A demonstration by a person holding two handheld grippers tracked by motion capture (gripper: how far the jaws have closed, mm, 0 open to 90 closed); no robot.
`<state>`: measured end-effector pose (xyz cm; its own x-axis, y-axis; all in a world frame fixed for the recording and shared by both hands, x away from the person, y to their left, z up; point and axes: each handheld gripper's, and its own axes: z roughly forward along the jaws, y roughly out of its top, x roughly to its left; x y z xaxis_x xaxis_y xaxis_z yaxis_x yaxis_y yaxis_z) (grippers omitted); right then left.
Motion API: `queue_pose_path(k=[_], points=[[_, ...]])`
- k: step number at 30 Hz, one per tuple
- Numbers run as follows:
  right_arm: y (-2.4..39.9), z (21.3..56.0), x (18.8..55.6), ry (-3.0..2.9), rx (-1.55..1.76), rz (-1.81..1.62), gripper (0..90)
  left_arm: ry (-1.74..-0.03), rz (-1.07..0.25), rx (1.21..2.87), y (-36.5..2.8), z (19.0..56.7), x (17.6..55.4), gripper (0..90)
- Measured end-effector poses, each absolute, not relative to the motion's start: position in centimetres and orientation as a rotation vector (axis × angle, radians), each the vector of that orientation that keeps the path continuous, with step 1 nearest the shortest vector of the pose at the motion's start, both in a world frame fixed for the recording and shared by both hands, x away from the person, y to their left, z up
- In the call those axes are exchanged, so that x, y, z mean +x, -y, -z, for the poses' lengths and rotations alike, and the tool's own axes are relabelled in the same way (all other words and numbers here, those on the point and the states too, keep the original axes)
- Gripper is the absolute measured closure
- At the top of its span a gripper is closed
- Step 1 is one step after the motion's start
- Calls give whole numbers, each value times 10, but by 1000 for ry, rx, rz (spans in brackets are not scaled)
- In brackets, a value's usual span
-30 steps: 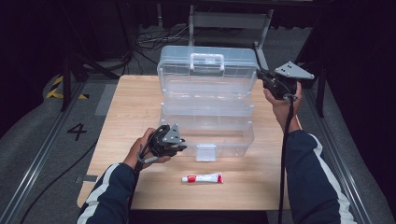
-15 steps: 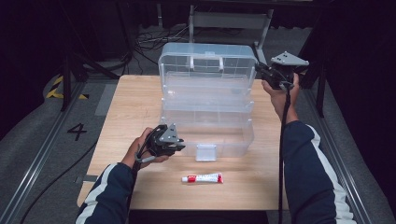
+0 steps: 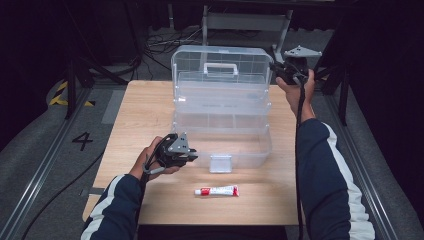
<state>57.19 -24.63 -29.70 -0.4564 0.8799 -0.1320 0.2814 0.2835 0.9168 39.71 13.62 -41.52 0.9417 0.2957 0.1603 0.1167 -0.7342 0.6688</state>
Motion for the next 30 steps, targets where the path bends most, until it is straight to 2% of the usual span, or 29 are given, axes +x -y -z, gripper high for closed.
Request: queue_pose_path(k=[30], points=[[239, 321, 622, -1929, 1135, -1070, 815, -273, -350, 2378, -141, 417, 393, 756]])
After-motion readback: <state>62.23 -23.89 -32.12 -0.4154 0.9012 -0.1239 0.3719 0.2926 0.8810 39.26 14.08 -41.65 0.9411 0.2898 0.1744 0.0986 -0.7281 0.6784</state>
